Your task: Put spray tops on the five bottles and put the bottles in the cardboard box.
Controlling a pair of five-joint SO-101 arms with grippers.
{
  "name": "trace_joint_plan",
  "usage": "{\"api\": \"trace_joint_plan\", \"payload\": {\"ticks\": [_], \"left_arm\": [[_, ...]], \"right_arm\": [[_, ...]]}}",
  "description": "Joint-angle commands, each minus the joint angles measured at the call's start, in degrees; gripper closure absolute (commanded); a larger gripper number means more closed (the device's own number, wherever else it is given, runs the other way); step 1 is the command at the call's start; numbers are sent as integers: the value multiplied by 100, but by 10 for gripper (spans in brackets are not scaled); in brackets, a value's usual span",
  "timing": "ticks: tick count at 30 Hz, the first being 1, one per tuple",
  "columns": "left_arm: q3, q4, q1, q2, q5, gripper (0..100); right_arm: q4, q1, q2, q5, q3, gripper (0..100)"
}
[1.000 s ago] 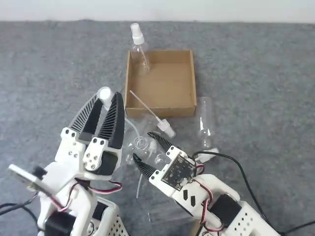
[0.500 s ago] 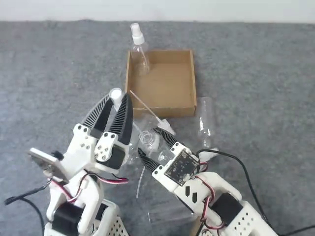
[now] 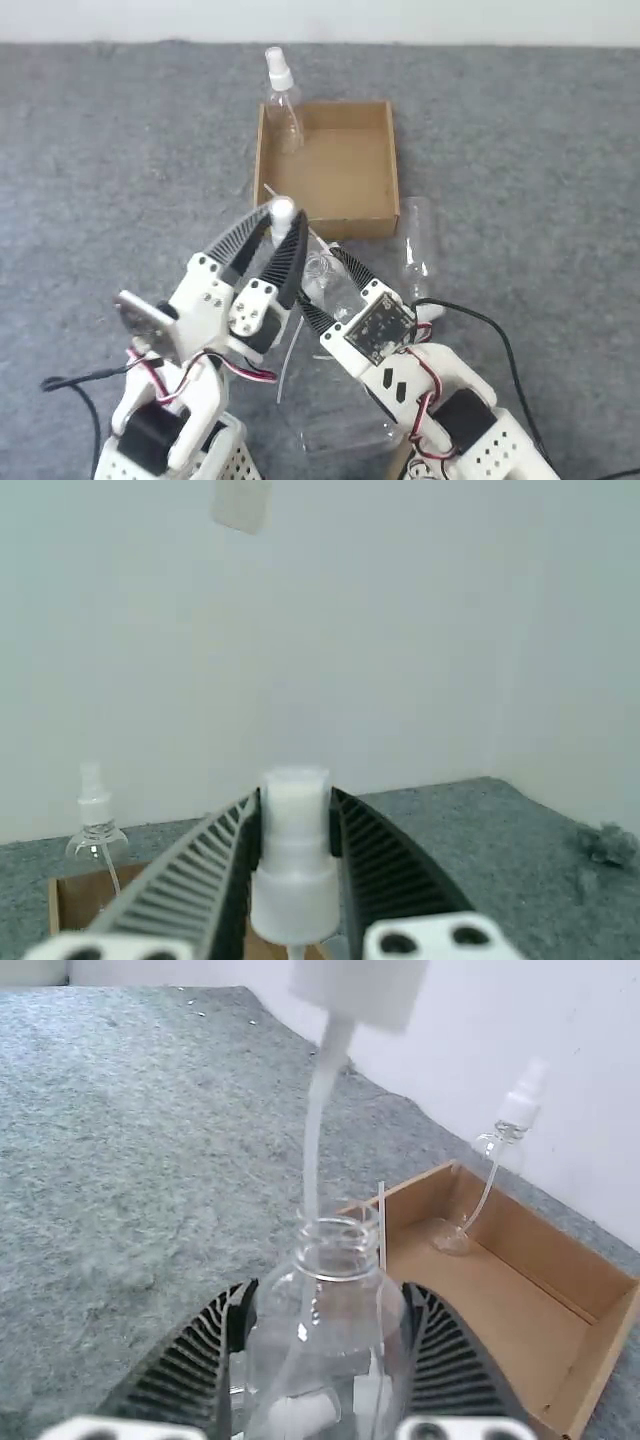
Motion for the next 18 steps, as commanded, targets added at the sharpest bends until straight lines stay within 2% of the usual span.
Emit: {"api": "trace_joint_plan", "payload": {"ticks": [1,18], "left_arm": [[13,26,193,-88,-255,987],[-31,246,220,-88,-281,982]], "right_arm": [[-136,127,-127,18,-149,919],[-136,312,-233,26,-132,919]]}}
